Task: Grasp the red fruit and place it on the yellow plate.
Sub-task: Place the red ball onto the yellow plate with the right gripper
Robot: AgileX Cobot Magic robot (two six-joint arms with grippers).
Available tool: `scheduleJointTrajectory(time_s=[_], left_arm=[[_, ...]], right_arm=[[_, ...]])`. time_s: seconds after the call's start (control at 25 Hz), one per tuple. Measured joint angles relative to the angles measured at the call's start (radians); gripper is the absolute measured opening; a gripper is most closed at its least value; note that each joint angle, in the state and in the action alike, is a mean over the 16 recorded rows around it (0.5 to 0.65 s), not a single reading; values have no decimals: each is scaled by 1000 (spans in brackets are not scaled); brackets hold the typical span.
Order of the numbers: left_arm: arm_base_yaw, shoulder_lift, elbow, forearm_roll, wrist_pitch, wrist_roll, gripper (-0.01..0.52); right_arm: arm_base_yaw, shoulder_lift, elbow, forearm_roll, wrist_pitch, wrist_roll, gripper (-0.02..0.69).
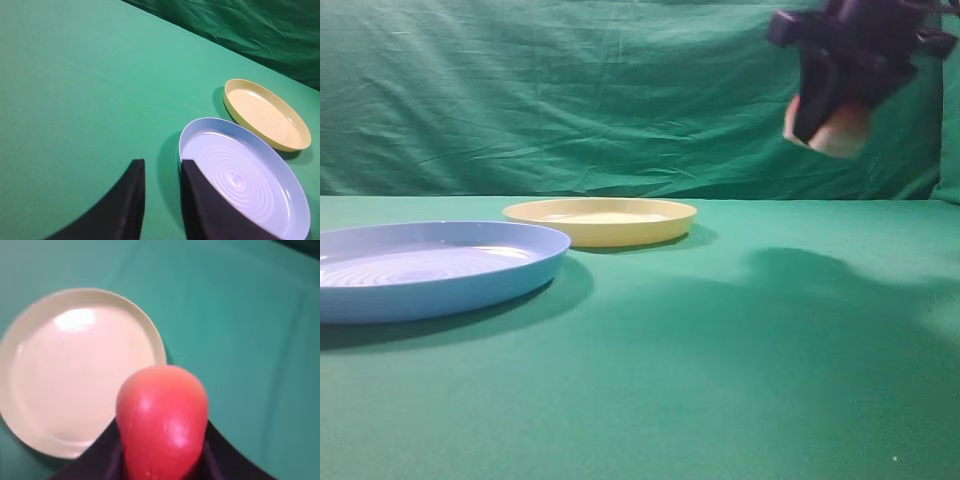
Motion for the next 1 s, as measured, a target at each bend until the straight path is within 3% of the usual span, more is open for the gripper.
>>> scheduleJointTrajectory(time_s=[0.24,0.76,0.88,1.0], left_arm=[[0,0,0,0,0,0,157],[0,0,0,0,0,0,157],[0,0,0,0,0,0,157],[0,0,0,0,0,0,157]], right_arm=[[79,166,-153,13,-3,-39,268],[110,259,-234,-23,36,-79,607],[110,208,-246,-46,84,-72,621],[110,138,-261,-69,157,-55,562]])
